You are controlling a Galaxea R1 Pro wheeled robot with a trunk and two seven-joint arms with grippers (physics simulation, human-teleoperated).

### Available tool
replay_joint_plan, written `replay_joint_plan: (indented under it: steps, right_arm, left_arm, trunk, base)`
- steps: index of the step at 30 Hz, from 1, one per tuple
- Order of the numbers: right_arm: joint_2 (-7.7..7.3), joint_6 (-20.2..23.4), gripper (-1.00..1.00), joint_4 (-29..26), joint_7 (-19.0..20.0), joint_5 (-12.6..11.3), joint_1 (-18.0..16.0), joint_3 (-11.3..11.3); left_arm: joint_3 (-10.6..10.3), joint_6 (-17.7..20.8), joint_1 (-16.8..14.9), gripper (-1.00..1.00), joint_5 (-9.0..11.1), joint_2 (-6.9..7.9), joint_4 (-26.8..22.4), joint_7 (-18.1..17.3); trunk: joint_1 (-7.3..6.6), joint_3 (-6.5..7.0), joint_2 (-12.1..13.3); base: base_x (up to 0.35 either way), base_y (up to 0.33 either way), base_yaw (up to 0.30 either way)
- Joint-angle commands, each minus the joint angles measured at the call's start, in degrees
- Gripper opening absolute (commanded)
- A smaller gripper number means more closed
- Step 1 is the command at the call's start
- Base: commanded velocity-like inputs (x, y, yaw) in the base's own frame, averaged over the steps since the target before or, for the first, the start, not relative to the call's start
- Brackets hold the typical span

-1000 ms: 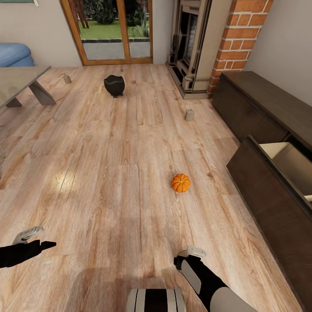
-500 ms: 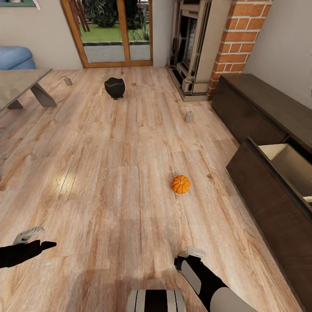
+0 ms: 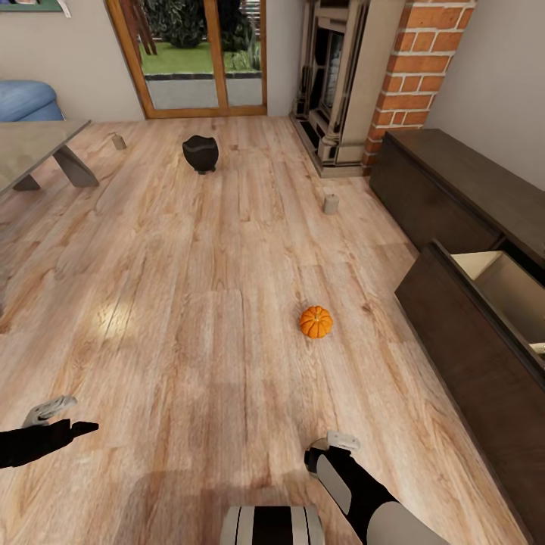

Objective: Place each of the two pumpkins and all three candles from the living room inside a cabinet in the living room (use any cabinet), then make sure every cabinet is closed, and position the cauldron so it is next to a table in the living room.

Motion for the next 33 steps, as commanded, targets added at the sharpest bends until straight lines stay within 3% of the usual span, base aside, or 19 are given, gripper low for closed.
replay_joint_plan:
  steps: [1, 25, 29, 33]
  right_arm:
    - [-0.01, -0.14, -1.0, 0.03, 0.09, -0.17, 0.01, 0.02]
    - [0.24, -1.85, -1.0, -0.98, 0.14, -0.17, 0.01, 0.27]
    - [0.25, -0.35, -1.0, -7.18, -0.03, -0.2, 0.73, 0.41]
    - [0.33, 6.86, -1.0, -16.28, -0.21, -0.23, 0.87, 0.31]
  left_arm:
    - [-0.01, 0.0, 0.0, 1.0, 0.0, 0.0, 0.0, 0.0]
    - [0.04, 0.0, 0.0, 1.0, -0.32, 0.0, 0.0, 0.02]
    - [0.14, -0.02, 0.0, 1.0, -0.39, 0.0, 0.0, 0.02]
    - [0.27, -0.04, 0.0, 1.0, -0.48, 0.06, 0.01, 0.05]
  trunk:
    - [0.01, 0.0, 0.0]
    - [-0.59, 5.09, 0.31]
    - [-0.69, 5.98, 0.36]
    - [-0.79, 6.87, 0.42]
  base:
    - [0.0, 0.0, 0.0]
    - [0.0, 0.0, 0.0]
    - [0.0, 0.0, 0.0]
    - [0.0, 0.0, 0.0]
